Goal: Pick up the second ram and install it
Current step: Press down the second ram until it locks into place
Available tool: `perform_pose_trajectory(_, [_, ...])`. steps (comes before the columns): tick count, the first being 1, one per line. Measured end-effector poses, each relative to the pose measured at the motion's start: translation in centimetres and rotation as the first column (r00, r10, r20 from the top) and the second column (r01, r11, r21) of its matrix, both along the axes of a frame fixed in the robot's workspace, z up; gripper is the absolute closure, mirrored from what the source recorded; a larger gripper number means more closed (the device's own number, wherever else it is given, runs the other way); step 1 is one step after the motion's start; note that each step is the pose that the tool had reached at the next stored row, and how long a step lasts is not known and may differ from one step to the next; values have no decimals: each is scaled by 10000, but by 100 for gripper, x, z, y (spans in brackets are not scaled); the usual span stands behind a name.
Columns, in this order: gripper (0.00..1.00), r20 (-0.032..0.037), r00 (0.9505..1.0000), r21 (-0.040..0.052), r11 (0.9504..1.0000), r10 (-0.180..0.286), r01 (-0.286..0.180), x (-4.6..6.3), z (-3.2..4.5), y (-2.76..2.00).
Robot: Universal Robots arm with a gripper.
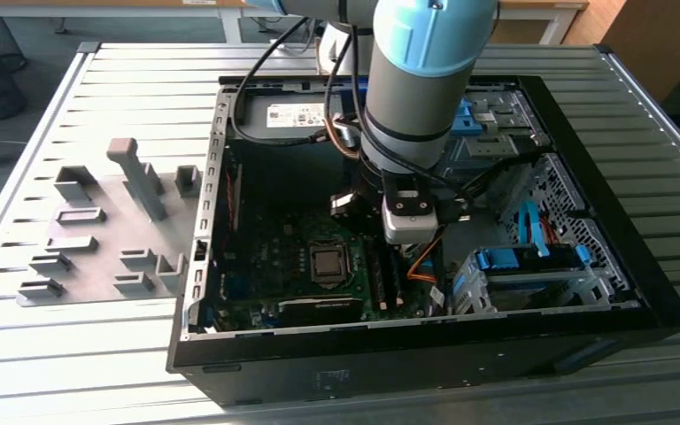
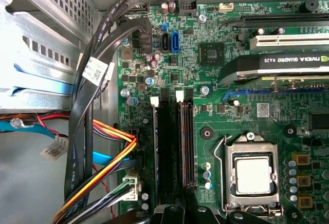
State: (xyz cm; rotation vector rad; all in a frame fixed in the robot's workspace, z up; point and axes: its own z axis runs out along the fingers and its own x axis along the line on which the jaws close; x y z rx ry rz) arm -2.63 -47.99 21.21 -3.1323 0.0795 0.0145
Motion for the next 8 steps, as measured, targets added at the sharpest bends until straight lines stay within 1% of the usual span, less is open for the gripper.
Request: perform_pose_trajectory(8, [88,0,10000,0,10000,-2,2,0,0,0])
